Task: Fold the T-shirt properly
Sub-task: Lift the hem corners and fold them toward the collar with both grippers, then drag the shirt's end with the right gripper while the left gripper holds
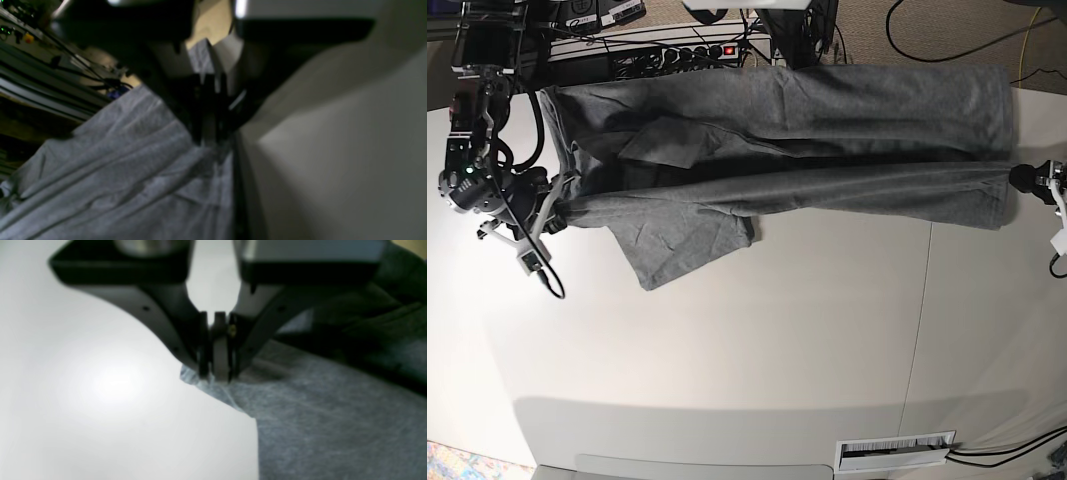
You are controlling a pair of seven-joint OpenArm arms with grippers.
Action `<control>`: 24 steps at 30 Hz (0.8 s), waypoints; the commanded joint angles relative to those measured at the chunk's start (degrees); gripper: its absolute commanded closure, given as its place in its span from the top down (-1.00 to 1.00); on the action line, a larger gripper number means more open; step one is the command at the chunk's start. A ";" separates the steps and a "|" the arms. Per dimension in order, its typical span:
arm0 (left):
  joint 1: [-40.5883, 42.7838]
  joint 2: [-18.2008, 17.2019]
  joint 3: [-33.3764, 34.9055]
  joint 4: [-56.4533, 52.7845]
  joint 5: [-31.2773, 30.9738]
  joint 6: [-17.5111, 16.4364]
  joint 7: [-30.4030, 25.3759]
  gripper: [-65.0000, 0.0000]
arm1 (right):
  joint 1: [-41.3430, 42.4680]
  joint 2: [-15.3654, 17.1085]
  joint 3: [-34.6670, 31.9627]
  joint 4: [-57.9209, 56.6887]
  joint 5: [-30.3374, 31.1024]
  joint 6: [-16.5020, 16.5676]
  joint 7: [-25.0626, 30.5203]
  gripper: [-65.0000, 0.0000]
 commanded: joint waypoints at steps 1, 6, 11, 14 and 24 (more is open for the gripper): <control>-0.20 -2.10 -0.55 0.44 -0.80 -0.25 0.25 -1.00 | 0.26 1.27 1.53 1.16 -0.81 -0.17 0.35 -1.00; 1.03 -2.10 -0.55 0.46 -0.80 -0.25 0.25 -1.00 | -2.10 1.27 2.71 1.31 -0.83 -0.17 0.31 -1.00; 1.03 -2.10 -0.55 0.48 -0.80 -0.25 0.25 -1.00 | -2.82 1.25 2.69 1.31 -0.83 -0.17 0.24 -1.00; 1.22 -2.08 -0.55 0.48 -0.80 -0.25 0.25 -1.00 | -2.84 1.25 2.69 1.31 -0.83 -0.17 0.11 -1.00; 8.39 -0.59 -0.55 0.48 -0.80 -0.25 0.25 -1.00 | -2.89 1.25 2.69 1.29 -0.87 -0.15 -2.75 -1.00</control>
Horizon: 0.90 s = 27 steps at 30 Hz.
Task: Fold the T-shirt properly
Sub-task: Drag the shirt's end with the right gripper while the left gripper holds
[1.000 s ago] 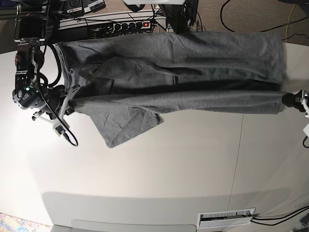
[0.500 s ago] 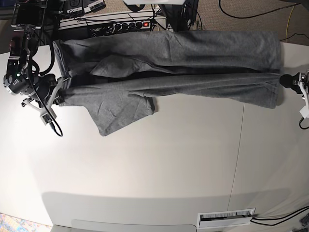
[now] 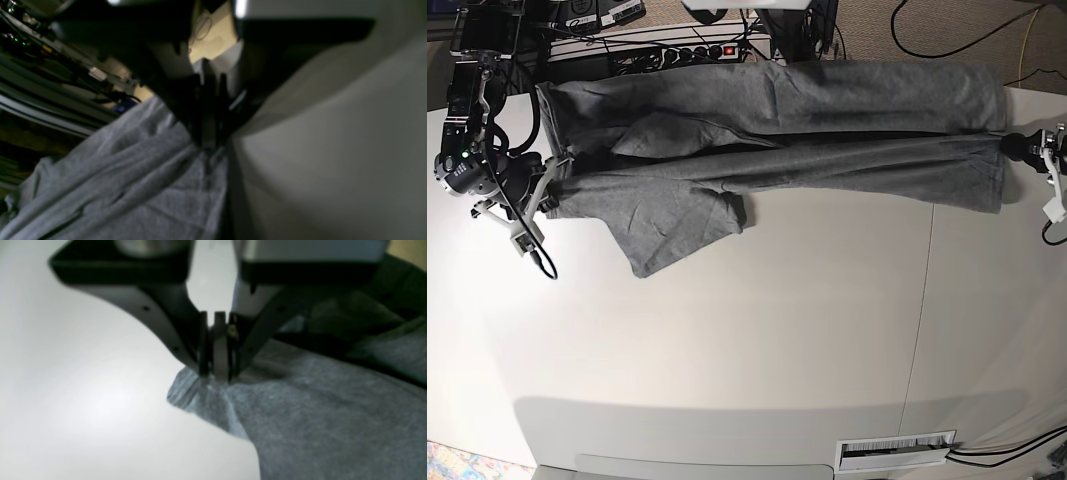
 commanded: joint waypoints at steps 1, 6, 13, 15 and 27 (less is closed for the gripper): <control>0.96 -0.66 -0.07 0.13 1.74 0.14 1.52 -1.00 | 0.74 1.27 0.81 0.90 -0.81 -0.15 0.00 -1.00; 2.38 1.40 -0.07 0.13 1.74 0.14 1.52 -0.60 | -0.09 1.27 0.81 0.90 -0.98 -0.15 -0.15 -1.00; 2.47 0.72 -0.09 0.37 1.74 0.14 1.52 -0.20 | -0.42 1.27 0.81 0.90 -1.01 -0.17 -0.04 -1.00; 2.45 -0.04 -0.13 0.68 1.74 0.14 0.96 -0.20 | -0.42 1.27 0.83 0.90 -1.01 -0.20 1.14 -0.85; -2.29 -2.01 -0.13 6.23 1.74 0.14 -7.17 -0.20 | 0.04 1.09 0.83 0.90 -1.01 -0.31 4.11 -0.56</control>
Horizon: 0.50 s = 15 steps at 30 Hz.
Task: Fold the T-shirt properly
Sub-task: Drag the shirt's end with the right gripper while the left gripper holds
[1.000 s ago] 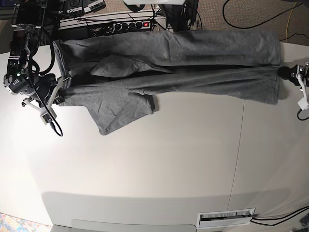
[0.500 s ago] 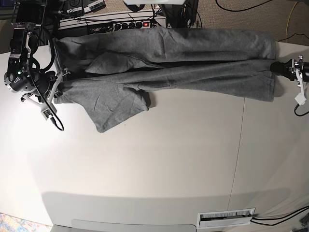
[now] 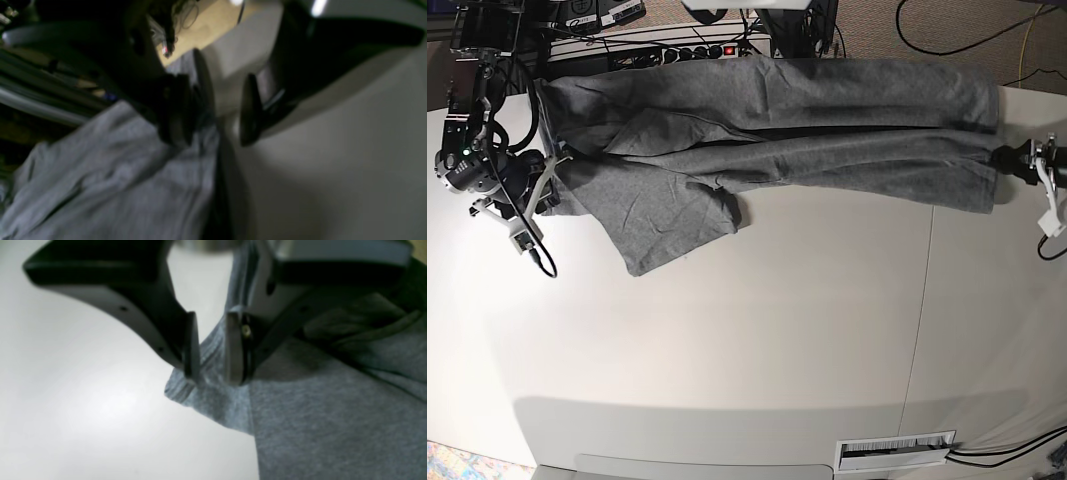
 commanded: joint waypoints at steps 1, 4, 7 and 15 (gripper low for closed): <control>-2.08 -1.81 -0.57 0.66 -0.99 -0.10 -0.90 -0.20 | 0.81 1.11 0.72 0.90 0.31 -0.26 1.29 -0.56; -4.35 -1.70 -0.57 0.66 -0.99 -0.10 -0.96 -0.20 | 0.81 1.11 0.72 0.90 0.31 -0.26 1.84 -0.56; -5.62 -1.70 -0.57 0.66 -0.99 -0.10 -0.79 -0.20 | 0.90 1.11 0.72 0.92 0.31 -0.26 3.10 -0.56; -5.57 1.05 -0.57 0.66 -0.99 -0.10 -1.44 -0.20 | 7.54 -1.66 0.70 0.87 0.28 -0.22 6.25 -0.56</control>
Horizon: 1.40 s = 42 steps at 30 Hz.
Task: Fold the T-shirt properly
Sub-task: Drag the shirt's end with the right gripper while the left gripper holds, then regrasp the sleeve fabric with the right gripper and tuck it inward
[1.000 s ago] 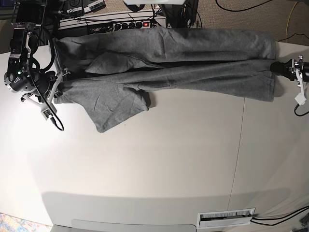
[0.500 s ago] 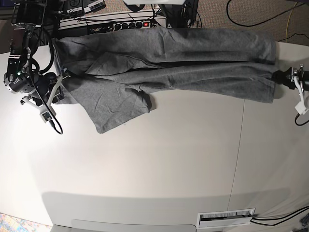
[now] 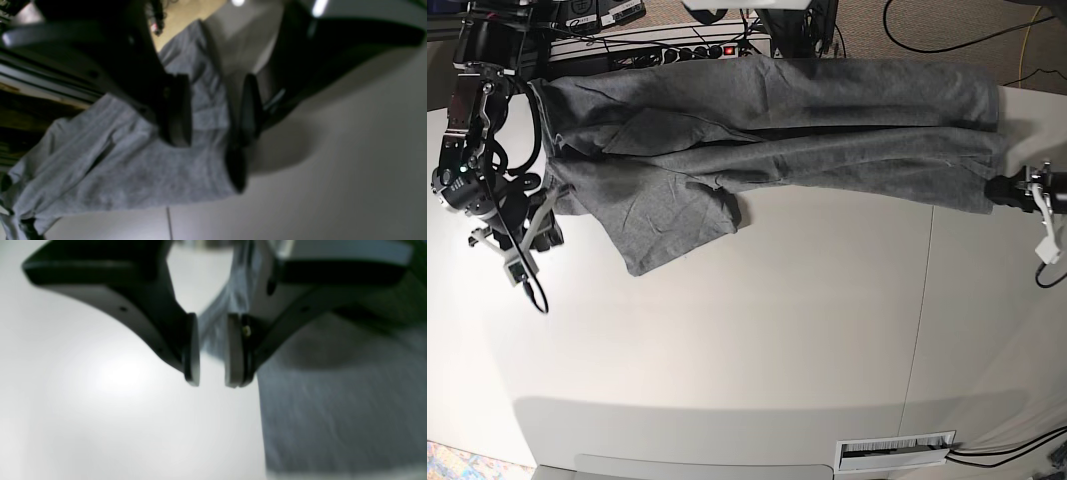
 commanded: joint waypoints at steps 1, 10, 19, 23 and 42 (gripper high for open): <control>-0.98 -0.70 -0.57 0.55 -1.01 -0.10 -1.18 -0.20 | 1.75 0.26 0.48 0.87 0.35 -0.20 1.49 -0.56; -1.01 3.23 -0.57 0.55 20.28 -0.10 -23.52 -0.20 | 4.55 -3.41 0.44 -0.90 -0.57 -0.11 3.30 -0.56; -0.96 3.93 -0.57 0.55 27.47 -0.10 -23.12 -0.86 | 4.55 -3.43 0.44 -1.14 -2.21 -0.13 5.51 -0.56; -0.96 3.63 -0.57 0.55 27.47 -0.10 -21.51 -1.00 | 4.57 -4.04 0.44 -3.43 -2.23 -0.11 7.28 -0.56; -0.98 -2.49 -0.57 0.55 26.67 -0.10 -18.95 -1.00 | 11.41 -11.78 -7.85 -13.94 -13.31 -0.09 23.47 -0.56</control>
